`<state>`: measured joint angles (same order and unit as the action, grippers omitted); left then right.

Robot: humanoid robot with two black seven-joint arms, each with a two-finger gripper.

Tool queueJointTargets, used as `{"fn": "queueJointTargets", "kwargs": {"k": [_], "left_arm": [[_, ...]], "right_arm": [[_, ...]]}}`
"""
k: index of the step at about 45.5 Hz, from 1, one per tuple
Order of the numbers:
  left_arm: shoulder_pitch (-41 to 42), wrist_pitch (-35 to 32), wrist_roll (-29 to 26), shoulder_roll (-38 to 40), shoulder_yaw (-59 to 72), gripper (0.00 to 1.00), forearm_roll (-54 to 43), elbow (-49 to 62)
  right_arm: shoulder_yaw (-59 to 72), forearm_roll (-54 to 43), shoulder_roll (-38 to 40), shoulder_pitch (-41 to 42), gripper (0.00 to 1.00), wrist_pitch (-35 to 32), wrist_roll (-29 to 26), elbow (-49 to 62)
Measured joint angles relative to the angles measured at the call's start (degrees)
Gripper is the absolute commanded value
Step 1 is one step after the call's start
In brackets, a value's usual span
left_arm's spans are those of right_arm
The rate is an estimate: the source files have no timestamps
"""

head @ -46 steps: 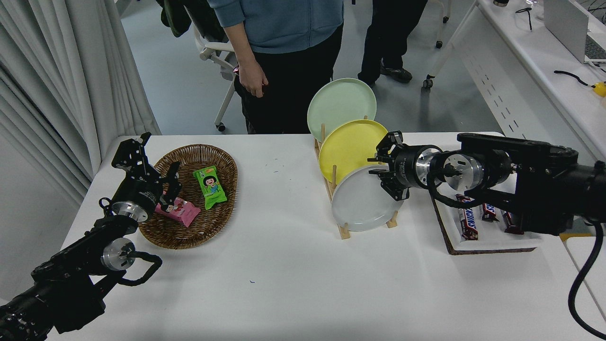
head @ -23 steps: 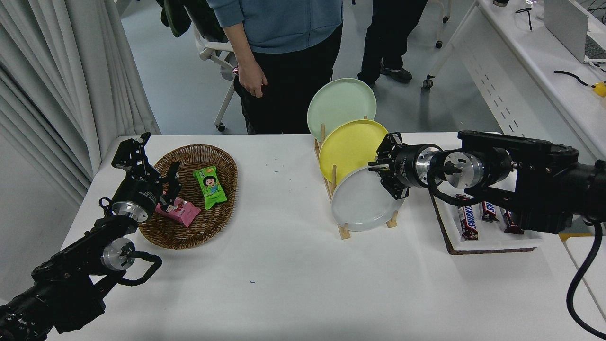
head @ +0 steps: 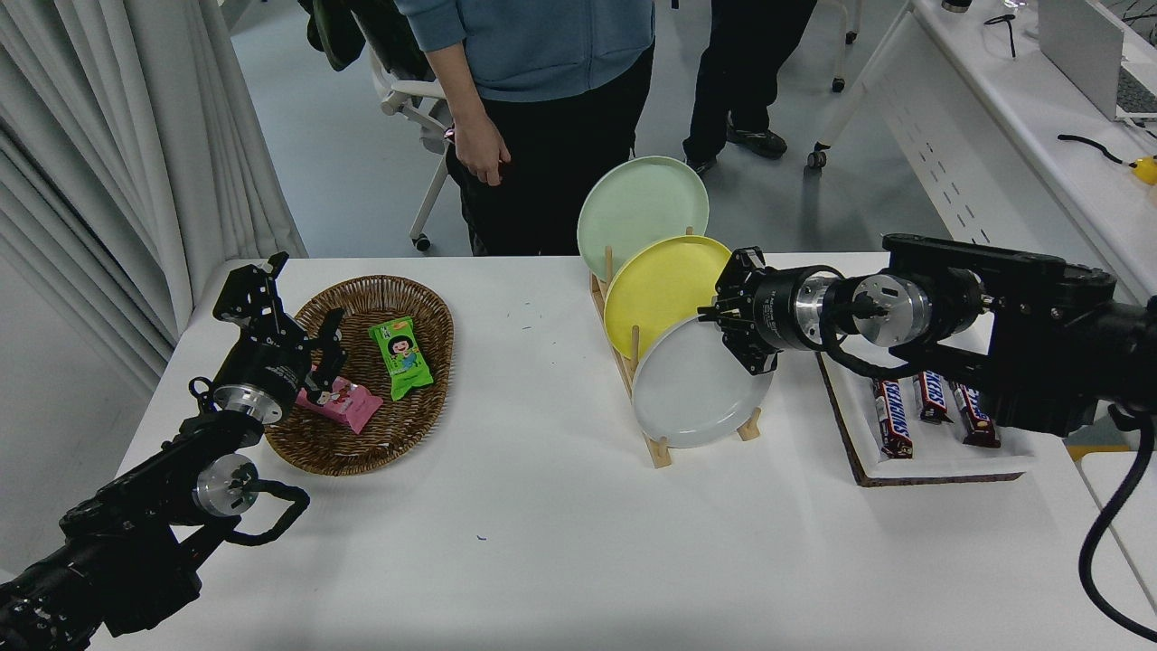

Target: Place the plate on the table

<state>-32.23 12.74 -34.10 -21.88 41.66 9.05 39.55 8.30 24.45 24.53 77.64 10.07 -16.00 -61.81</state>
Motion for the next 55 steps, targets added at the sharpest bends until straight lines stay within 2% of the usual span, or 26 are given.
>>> {"fn": "queueJointTargets", "kwargs": {"k": [29,43,55], "left_arm": [[0.0,0.0,0.0,0.0,0.0,1.00,0.0,0.0],[0.0,0.0,0.0,0.0,0.0,1.00,0.0,0.0],[0.0,0.0,0.0,0.0,0.0,1.00,0.0,0.0]], "right_arm": [[-9.6,2.3,3.7,8.2,0.00,-0.8,-10.5,-0.2],[-10.6,6.9,4.1,16.8,0.00,-0.3,-12.6,-0.4],[-10.7,10.9,2.6,20.9,0.00,-0.1,-13.0,-0.4]]}}
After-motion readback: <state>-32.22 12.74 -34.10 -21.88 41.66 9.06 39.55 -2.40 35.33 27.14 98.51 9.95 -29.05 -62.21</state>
